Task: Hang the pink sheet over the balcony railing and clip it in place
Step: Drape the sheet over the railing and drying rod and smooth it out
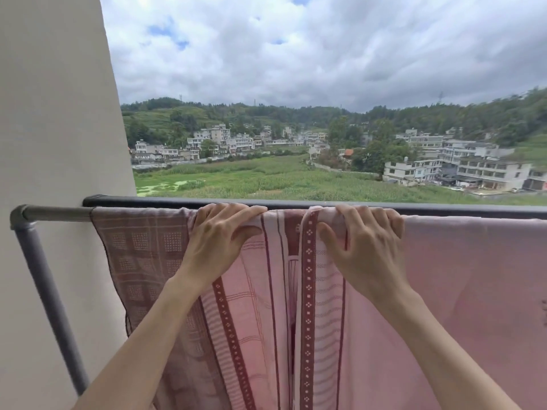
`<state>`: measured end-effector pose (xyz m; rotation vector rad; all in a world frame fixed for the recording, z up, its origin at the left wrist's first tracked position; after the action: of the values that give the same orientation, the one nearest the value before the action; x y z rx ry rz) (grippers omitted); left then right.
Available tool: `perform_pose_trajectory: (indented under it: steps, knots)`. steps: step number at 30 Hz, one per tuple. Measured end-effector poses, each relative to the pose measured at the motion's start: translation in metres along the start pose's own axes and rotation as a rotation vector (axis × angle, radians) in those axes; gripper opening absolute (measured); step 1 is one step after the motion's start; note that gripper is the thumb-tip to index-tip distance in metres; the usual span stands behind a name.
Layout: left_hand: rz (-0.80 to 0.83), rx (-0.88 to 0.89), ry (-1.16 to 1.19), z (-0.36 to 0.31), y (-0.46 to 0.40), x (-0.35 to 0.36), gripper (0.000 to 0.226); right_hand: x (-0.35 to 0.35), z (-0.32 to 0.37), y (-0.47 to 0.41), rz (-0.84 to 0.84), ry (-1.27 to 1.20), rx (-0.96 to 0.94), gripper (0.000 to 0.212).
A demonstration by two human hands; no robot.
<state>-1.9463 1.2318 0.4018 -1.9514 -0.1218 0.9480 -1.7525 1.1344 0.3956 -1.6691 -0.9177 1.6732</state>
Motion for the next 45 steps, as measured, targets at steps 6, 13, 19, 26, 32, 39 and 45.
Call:
perform_pose_trajectory:
  steps: [6, 13, 19, 26, 32, 39, 45]
  knots:
    - [-0.066, -0.033, -0.028, 0.081, -0.007, -0.022, 0.035, 0.011, 0.008, -0.018, 0.017, 0.080, 0.105, 0.074]
    - [-0.181, -0.180, 0.074, 0.127, -0.020, -0.023, 0.018, 0.048, 0.059, -0.046, 0.113, 0.035, -0.057, 0.063]
    - [-0.197, -0.176, 0.099, 0.129, -0.036, -0.006, 0.016, 0.087, 0.102, -0.084, 0.122, -0.044, -0.182, 0.059]
    - [-0.045, -0.134, -0.169, 0.131, -0.047, 0.025, 0.042, 0.137, 0.093, -0.107, 0.084, -0.052, -0.167, 0.051]
    - [-0.159, -0.265, -0.096, 0.183, -0.051, 0.007, 0.035, 0.160, 0.111, -0.128, 0.127, -0.136, -0.260, 0.049]
    - [-0.014, -0.182, -0.277, 0.239, -0.085, 0.021, 0.045, 0.207, 0.139, -0.168, 0.162, -0.124, -0.208, 0.050]
    - [-0.012, -0.150, -0.040, 0.254, -0.112, 0.040, 0.032, 0.224, 0.126, -0.171, 0.132, -0.027, -0.133, 0.051]
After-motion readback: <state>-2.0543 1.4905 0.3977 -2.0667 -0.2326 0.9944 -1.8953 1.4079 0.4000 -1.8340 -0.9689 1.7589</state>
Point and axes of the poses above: each hand's wrist, its own y-axis away from the middle knuckle, its own x-axis out of the palm, z = x × y, the point moved 5 cm from there along -y, towards the middle knuckle, and after that the axes turned 14 degrees about -x, right-handed, at the moved point
